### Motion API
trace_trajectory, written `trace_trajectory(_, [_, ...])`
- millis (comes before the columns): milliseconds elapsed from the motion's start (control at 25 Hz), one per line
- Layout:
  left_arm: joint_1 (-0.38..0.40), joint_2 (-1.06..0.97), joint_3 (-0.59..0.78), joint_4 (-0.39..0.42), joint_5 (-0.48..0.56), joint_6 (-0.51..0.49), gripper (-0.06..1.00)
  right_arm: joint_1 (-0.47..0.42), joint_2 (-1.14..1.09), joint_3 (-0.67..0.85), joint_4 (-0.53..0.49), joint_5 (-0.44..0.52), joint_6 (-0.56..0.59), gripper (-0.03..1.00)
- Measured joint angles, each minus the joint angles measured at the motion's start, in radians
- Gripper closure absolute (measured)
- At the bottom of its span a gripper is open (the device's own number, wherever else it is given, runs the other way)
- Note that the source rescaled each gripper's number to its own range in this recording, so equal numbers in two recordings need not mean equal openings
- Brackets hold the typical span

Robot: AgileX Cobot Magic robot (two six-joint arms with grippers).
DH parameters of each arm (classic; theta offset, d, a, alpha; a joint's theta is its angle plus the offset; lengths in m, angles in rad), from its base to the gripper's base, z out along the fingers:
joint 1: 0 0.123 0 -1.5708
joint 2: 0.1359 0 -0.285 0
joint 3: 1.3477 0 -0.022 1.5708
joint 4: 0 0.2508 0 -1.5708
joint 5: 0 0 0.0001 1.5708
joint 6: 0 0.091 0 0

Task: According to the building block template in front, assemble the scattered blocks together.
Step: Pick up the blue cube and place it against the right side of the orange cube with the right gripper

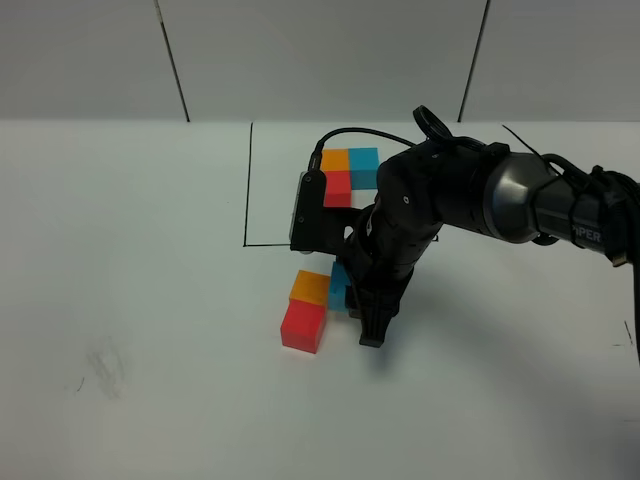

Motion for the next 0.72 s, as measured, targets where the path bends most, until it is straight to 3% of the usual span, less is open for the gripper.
trace_trajectory(720, [0.000,0.000,0.000,0.000,0.000,0.000,0.94,-0.001,0.007,-0.001,-0.001,-0.013,-0.013,0.46])
